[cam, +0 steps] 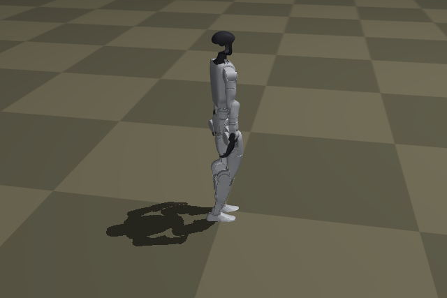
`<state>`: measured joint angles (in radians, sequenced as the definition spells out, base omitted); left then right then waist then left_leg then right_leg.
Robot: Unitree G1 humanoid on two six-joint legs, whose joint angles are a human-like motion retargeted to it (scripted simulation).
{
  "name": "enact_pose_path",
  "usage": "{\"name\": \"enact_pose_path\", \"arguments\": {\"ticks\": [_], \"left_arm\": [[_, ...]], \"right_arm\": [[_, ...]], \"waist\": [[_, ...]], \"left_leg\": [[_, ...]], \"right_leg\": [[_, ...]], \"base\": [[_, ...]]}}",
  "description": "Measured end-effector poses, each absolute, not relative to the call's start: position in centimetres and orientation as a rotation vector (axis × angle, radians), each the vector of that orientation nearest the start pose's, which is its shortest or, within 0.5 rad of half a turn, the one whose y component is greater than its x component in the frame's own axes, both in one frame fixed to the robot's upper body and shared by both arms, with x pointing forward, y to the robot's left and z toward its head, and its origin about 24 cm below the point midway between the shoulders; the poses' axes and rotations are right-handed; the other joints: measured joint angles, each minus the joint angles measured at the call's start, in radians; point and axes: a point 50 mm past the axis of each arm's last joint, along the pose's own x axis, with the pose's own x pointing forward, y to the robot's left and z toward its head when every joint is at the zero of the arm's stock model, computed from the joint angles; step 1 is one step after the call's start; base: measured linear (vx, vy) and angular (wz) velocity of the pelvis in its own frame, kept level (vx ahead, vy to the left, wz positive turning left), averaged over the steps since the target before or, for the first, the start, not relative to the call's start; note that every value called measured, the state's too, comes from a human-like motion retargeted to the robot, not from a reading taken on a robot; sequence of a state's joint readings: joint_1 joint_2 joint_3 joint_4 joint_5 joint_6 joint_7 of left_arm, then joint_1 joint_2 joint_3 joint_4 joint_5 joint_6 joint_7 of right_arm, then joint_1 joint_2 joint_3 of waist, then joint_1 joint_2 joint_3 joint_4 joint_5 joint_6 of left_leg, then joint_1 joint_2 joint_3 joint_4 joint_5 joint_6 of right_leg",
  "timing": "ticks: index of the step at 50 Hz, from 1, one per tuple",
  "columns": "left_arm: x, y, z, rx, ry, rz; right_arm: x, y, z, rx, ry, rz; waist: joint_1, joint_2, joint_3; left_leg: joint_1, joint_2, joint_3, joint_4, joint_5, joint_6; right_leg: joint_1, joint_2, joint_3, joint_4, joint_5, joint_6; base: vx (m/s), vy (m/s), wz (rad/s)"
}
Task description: In place motions
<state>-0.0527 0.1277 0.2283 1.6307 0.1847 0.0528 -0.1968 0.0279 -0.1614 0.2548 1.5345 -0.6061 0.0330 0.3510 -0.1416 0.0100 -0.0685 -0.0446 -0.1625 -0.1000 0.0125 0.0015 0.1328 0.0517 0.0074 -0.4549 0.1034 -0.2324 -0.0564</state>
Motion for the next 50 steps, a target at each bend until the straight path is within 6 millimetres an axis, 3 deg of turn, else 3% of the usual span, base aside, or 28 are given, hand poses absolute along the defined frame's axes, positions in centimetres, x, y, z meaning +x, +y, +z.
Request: {"name": "enact_pose_path", "arguments": {"ticks": [5, 22, 40, 50], "left_arm": [[1.8, 19.3, -17.7, -0.069, 1.611, -0.052], [0.7, 18.8, -17.7, -0.250, 1.606, 0.078], [1.4, 19.1, -17.7, -0.210, 1.596, 0.061], [1.3, 19.2, -17.7, -0.213, 1.596, 0.064]], "right_arm": [[-0.2, -19.7, -17.6, -0.558, 1.669, 0.853], [2.4, -19.4, -17.7, -0.594, 1.589, 0.852], [1.3, -19.4, -17.7, -0.606, 1.614, 0.883], [1.4, -19.5, -17.7, -0.592, 1.620, 0.862]], "waist": [[-0.024, -0.004, 0.009], [-0.112, -0.006, 0.014], [-0.002, -0.013, 0.016], [-0.010, -0.013, 0.015]], "left_leg": [[-0.007, -0.017, -0.066, 0.010, 0.013, 0.001], [0.046, -0.050, -0.224, -0.040, 0.030, 0.017], [0.025, -0.030, -0.123, -0.025, 0.013, 0.015], [0.024, -0.027, -0.123, -0.022, 0.010, 0.018]], "right_leg": [[0.000, 0.002, -0.058, 0.015, -0.014, -0.010], [0.021, -0.035, -0.193, 0.074, -0.076, 0.029], [0.002, -0.048, -0.091, 0.148, -0.114, 0.036], [-0.013, -0.056, -0.082, 0.159, -0.108, 0.042]], "base": [[-0.03, -0.01, 0.66], [-0.02, -0.01, 0.47], [0.00, -0.01, -0.26], [0.00, 0.00, -0.05]]}}
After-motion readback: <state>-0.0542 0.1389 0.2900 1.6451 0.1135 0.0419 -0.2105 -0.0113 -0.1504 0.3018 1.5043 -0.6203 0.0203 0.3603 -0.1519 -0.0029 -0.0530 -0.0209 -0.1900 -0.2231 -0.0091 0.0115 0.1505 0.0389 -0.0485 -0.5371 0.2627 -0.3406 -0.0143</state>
